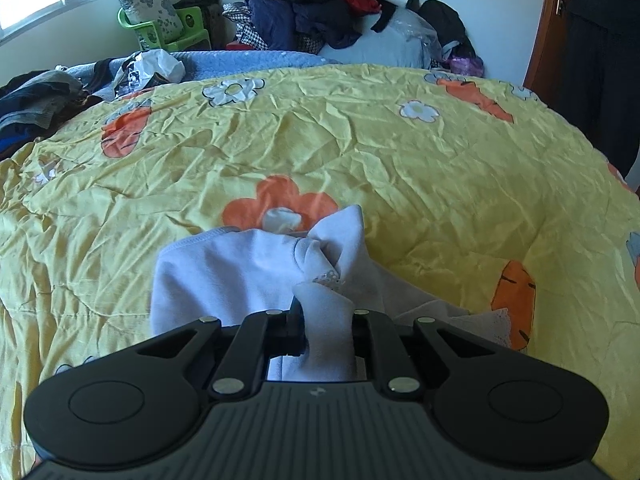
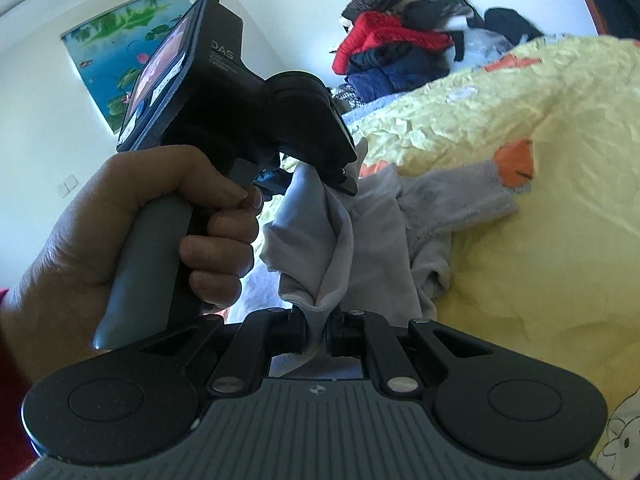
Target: Fold small clothes
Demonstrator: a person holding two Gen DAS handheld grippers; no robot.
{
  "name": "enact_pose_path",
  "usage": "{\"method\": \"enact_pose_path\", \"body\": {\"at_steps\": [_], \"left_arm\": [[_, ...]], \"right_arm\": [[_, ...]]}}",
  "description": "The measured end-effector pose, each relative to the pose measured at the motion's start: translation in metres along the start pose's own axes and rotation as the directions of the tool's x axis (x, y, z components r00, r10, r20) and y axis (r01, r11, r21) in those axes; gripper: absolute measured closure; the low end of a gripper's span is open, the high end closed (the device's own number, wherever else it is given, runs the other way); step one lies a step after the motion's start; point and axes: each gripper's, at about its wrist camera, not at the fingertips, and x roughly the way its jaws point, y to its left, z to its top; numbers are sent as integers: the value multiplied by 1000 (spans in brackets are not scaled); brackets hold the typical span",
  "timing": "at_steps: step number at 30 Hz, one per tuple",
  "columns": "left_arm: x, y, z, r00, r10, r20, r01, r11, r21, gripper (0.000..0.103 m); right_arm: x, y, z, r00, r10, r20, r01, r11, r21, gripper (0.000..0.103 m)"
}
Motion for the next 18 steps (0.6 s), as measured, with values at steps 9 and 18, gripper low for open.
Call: {"method": "enact_pose_path", "body": {"at_steps": [9, 18], "left_arm": [[8, -8, 0, 1000, 9, -11, -8, 1000, 13, 91], [6, -4, 6, 997, -69, -28, 69, 998, -9, 67]], "right_arm": [[2, -10, -1, 1000, 3, -14, -3, 998, 56, 92], [6, -16, 1, 1000, 2, -28, 0, 996, 85, 88]]}}
